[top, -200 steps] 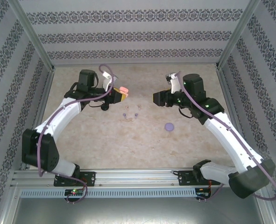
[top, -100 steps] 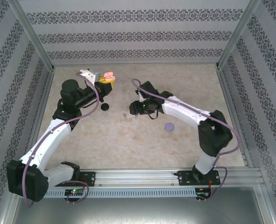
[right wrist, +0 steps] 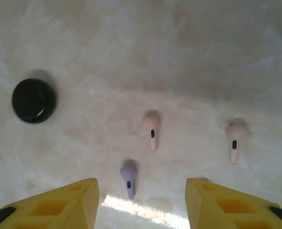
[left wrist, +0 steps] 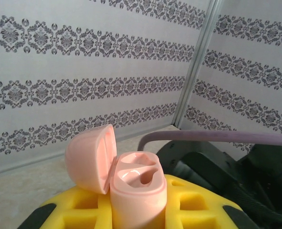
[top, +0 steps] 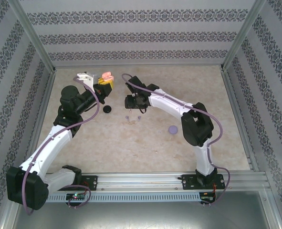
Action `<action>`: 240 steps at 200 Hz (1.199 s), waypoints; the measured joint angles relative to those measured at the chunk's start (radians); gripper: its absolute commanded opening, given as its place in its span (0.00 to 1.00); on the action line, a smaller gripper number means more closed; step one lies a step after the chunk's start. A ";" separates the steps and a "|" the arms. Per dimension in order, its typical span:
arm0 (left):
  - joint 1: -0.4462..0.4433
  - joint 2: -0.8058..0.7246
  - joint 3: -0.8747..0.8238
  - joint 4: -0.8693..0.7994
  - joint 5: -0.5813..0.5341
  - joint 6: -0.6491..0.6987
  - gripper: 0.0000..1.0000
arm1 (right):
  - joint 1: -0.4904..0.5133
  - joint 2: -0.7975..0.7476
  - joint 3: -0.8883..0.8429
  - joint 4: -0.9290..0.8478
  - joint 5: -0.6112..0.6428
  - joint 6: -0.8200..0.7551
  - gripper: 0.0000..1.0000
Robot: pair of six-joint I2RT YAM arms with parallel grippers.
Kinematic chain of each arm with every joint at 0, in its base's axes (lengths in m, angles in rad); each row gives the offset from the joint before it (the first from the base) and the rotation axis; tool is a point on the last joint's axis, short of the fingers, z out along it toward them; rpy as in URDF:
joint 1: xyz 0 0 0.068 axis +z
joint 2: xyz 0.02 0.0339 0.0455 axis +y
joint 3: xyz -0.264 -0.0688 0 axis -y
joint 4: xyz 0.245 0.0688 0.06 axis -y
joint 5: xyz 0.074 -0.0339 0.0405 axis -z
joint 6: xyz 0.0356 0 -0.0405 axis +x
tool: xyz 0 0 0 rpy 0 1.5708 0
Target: Insert the wireless bluetooth earbuds into the charging case
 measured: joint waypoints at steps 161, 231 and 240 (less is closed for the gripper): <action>0.000 -0.043 -0.030 0.034 -0.085 -0.014 0.00 | 0.016 0.367 0.438 -0.274 0.073 -0.045 0.40; 0.000 -0.043 -0.035 0.042 -0.089 -0.016 0.00 | 0.024 0.434 0.507 -0.309 0.078 -0.047 0.37; 0.000 -0.043 -0.035 0.042 -0.089 -0.018 0.00 | 0.024 0.437 0.511 -0.313 0.081 -0.047 0.36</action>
